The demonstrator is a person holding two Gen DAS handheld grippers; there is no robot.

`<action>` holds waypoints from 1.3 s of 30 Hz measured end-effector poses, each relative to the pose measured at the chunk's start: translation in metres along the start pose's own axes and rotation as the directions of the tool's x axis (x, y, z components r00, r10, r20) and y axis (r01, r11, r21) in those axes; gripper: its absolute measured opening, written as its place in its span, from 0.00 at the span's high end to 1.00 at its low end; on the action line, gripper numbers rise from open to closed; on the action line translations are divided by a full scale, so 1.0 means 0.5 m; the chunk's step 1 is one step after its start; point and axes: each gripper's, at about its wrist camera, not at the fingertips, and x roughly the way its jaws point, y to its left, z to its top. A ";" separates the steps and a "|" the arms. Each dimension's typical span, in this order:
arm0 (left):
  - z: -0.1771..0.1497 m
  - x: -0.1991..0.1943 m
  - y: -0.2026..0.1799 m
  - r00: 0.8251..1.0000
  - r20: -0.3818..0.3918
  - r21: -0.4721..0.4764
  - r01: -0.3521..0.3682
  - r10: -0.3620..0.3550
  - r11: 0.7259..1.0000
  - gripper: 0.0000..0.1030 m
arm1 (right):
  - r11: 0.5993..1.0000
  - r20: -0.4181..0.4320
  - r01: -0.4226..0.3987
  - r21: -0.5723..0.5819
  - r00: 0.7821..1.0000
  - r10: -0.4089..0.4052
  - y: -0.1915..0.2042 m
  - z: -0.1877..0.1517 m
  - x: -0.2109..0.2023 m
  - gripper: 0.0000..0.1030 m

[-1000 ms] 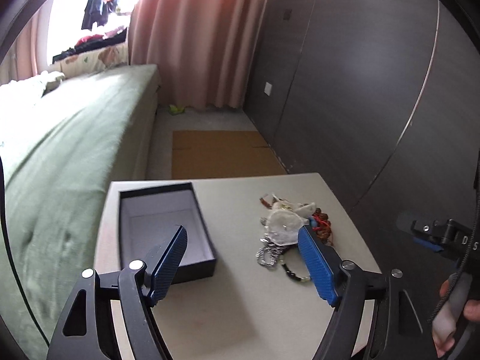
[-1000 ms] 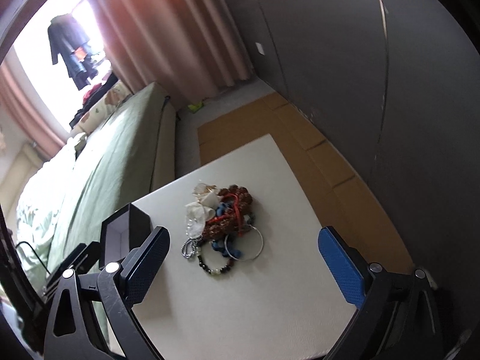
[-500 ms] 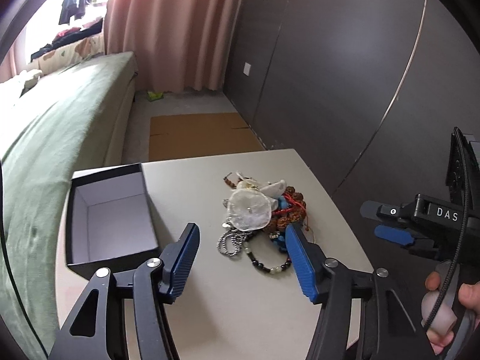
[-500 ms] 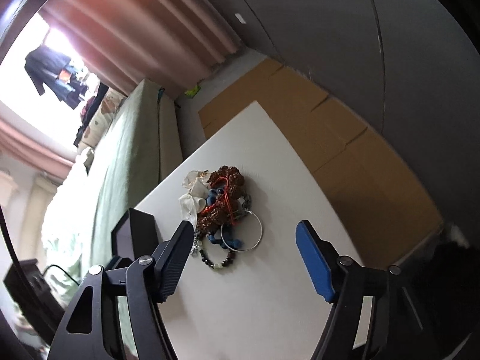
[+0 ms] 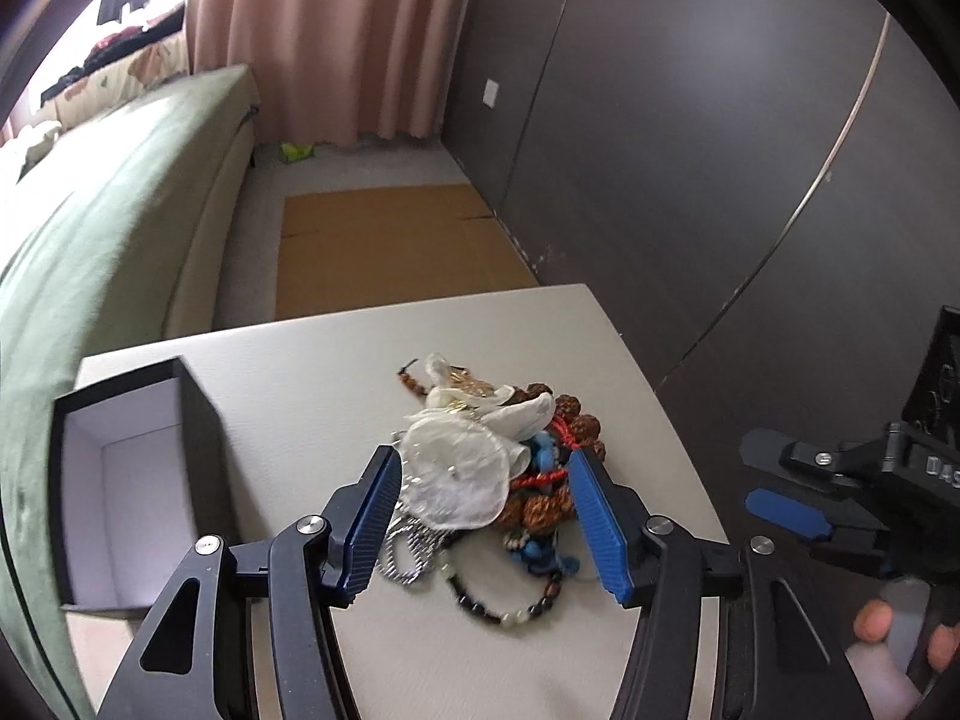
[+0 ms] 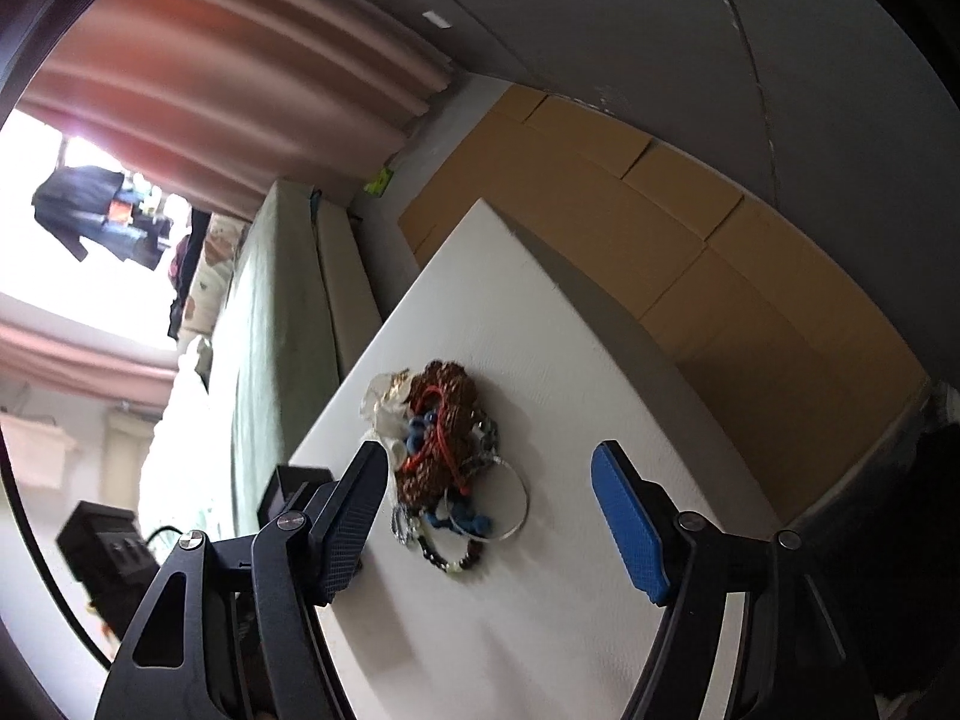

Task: Organize jewelry
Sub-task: 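Reach the left tool to the white cloth pouch and close on it, then carry the white pouch into the black box with the left tool while the right tool grasps a silver charm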

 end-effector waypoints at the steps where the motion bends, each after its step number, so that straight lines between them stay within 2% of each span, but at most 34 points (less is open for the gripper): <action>1: 0.004 0.013 -0.001 1.000 -0.013 -0.002 -0.009 0.009 1.000 0.42 | 1.000 0.001 -0.006 0.016 1.000 0.006 -0.004 0.005 0.001 0.30; 8: 0.013 0.084 0.018 0.996 -0.087 -0.078 -0.027 0.020 0.997 0.49 | 0.997 -0.009 -0.031 0.066 0.999 0.031 -0.011 0.017 0.011 0.30; 9: 0.013 0.089 0.021 0.996 -0.093 -0.087 -0.024 0.016 0.996 0.53 | 0.997 -0.011 -0.034 0.065 0.999 0.035 -0.009 0.018 0.011 0.30; 11: 0.010 0.097 0.029 0.995 -0.100 -0.113 -0.013 0.002 0.994 0.62 | 0.998 -0.012 -0.034 0.053 0.999 0.035 -0.001 0.018 0.014 0.30; 13: 0.006 0.097 0.032 0.995 -0.099 -0.118 -0.012 0.000 0.993 0.91 | 0.999 -0.017 -0.029 0.043 0.999 0.030 0.007 0.016 0.019 0.30; 14: 0.001 0.093 0.036 0.995 -0.096 -0.122 -0.017 0.005 0.992 0.96 | 0.999 -0.020 -0.029 0.041 0.999 0.030 0.006 0.015 0.019 0.30; 16: -0.007 0.072 0.043 0.997 -0.071 -0.134 -0.010 0.001 0.991 0.99 | 0.999 -0.031 -0.023 0.030 0.999 0.024 0.010 0.012 0.026 0.30; 24: -0.036 -0.032 0.081 0.999 0.021 -0.154 0.043 -0.041 0.987 1.00 | 0.999 -0.049 -0.033 -0.032 0.998 0.032 0.050 -0.005 0.045 0.30; 29: -0.045 -0.085 0.113 0.993 0.075 -0.195 0.100 -0.086 0.976 1.00 | 0.999 -0.059 -0.032 -0.045 0.998 0.029 0.067 -0.022 0.065 0.30; 33: -0.042 -0.123 0.146 0.989 0.112 -0.219 0.118 -0.096 0.968 1.00 | 0.995 -0.077 -0.024 -0.093 0.997 0.017 0.096 -0.040 0.089 0.30; 35: -0.038 -0.137 0.166 0.987 0.127 -0.237 0.123 -0.095 0.964 1.00 | 0.992 -0.084 -0.019 -0.127 0.996 0.008 0.114 -0.047 0.101 0.34; 39: -0.030 -0.172 0.207 0.982 0.165 -0.268 0.134 -0.091 0.954 1.00 | 0.981 -0.126 -0.026 -0.192 0.992 0.002 0.147 -0.067 0.136 0.53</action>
